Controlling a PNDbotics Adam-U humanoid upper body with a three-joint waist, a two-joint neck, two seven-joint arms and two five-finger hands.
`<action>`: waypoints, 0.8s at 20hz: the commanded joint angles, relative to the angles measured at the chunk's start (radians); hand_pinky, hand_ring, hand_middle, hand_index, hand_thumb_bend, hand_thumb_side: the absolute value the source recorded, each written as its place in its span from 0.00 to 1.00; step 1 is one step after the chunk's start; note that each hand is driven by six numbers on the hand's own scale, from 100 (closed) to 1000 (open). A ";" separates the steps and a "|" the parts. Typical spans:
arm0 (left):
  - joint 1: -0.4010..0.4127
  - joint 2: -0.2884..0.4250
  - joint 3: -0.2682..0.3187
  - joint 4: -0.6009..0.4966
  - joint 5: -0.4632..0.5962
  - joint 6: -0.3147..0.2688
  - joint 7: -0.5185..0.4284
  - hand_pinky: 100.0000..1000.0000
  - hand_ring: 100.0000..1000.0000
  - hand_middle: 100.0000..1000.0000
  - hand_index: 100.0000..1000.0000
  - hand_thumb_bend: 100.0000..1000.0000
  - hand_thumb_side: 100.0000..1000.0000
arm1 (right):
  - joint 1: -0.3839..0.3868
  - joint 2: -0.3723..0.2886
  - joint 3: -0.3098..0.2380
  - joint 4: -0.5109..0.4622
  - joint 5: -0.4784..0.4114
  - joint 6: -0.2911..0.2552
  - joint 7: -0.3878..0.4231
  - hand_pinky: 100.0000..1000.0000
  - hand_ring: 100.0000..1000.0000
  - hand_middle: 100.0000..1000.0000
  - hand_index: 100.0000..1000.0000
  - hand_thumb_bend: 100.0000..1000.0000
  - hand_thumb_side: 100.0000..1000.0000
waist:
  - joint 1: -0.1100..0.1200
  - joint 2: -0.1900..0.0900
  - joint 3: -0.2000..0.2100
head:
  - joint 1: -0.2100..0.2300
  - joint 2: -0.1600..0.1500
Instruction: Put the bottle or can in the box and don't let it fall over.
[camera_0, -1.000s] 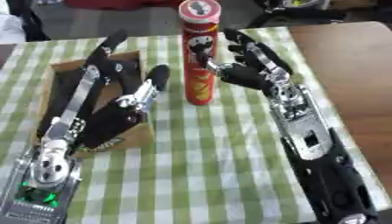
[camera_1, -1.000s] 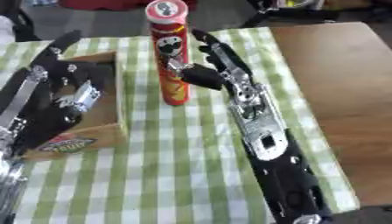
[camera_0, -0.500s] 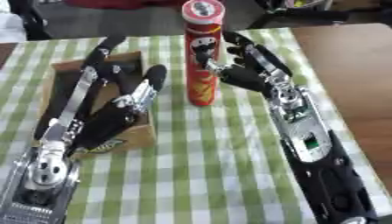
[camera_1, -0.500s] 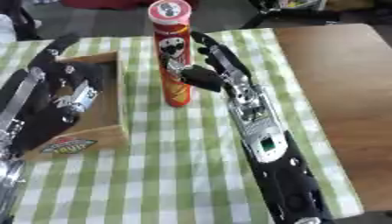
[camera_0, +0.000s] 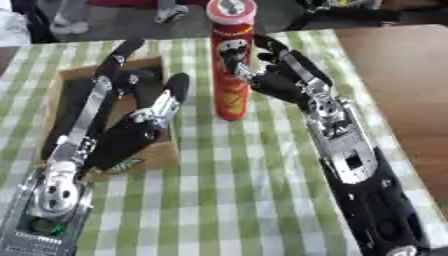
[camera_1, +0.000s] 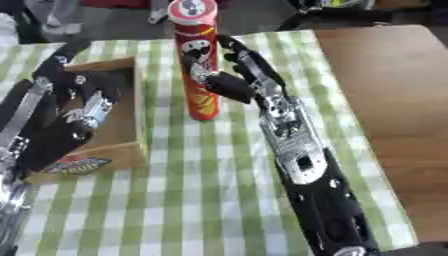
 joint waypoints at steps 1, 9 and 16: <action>-0.017 -0.005 0.013 -0.012 -0.011 0.001 0.000 0.85 0.81 0.18 1.00 0.31 0.64 | -0.016 -0.005 -0.007 -0.013 0.001 -0.002 0.000 1.00 1.00 1.00 1.00 0.30 0.50 | 0.001 -0.009 0.003 | 0.001 -0.018; -0.017 -0.007 0.016 -0.017 -0.009 0.000 0.003 0.85 0.81 0.17 1.00 0.31 0.64 | -0.018 -0.010 -0.007 -0.015 -0.003 -0.005 0.004 1.00 1.00 1.00 1.00 0.28 0.53 | 0.004 0.001 0.002 | 0.002 -0.019; -0.011 -0.005 0.012 -0.016 -0.015 0.002 0.001 0.85 0.81 0.17 1.00 0.31 0.65 | -0.013 -0.016 -0.013 -0.012 0.041 0.007 -0.008 1.00 1.00 1.00 1.00 0.29 0.67 | 0.004 -0.003 -0.005 | 0.006 -0.015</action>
